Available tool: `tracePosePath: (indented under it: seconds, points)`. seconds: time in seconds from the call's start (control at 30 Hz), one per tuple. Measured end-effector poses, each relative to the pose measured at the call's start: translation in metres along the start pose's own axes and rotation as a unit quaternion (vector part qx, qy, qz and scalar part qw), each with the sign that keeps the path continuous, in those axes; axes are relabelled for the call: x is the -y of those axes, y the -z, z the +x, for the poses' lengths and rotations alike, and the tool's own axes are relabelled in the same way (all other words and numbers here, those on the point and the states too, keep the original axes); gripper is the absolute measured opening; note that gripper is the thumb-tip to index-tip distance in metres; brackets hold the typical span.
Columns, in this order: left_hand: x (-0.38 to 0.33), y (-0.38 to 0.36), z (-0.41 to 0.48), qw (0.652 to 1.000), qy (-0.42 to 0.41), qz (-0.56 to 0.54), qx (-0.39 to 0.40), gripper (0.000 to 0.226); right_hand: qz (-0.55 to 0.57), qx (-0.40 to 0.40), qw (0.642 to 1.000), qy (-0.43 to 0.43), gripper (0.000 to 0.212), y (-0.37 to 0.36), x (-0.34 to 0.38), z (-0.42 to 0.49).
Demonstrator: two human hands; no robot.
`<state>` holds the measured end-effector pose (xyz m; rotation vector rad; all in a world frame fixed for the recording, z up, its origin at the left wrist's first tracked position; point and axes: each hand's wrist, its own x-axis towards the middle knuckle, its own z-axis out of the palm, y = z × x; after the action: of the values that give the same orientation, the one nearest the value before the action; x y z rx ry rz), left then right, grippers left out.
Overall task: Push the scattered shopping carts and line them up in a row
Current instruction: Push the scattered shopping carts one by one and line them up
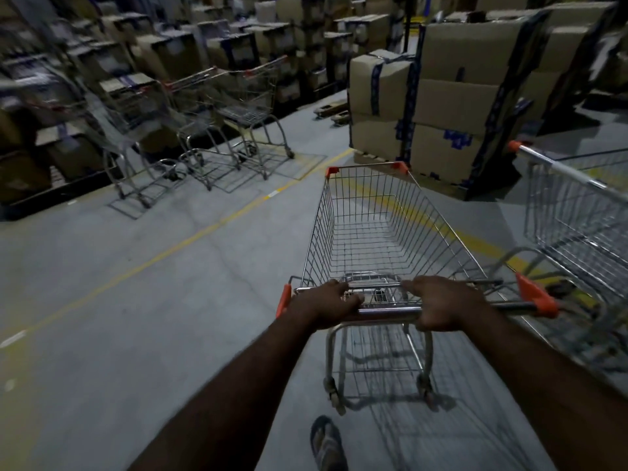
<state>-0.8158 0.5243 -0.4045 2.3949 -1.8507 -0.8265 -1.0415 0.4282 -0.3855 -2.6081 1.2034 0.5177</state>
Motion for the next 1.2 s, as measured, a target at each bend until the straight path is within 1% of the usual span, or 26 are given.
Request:
tracePosePath:
  seconds: [0.17,0.4,0.6,0.77,0.9,1.2]
  points:
    - [0.021,0.022,0.043,0.999,0.035,-0.003,0.007,0.079,-0.004,-0.014,1.0,0.025,0.097,0.015,-0.003,0.057]
    - [0.052,0.062,0.113,0.998,0.051,0.001,-0.02,0.077,-0.03,-0.027,0.998,0.052,0.088,0.052,-0.002,0.148]
    - [0.082,0.103,0.18,0.996,0.081,-0.012,-0.031,0.078,-0.031,-0.03,0.997,0.059,0.092,0.091,-0.001,0.235]
    - [0.096,0.129,0.222,0.993,0.104,-0.041,-0.033,0.08,-0.047,-0.032,0.994,0.093,0.088,0.121,-0.009,0.302]
    - [0.109,0.152,0.263,0.989,0.13,-0.053,-0.05,0.081,-0.06,-0.031,0.99,0.12,0.089,0.149,-0.014,0.362]
    - [0.153,0.211,0.362,0.966,0.221,-0.095,-0.094,0.086,-0.104,-0.036,0.972,0.206,0.088,0.219,-0.009,0.514]
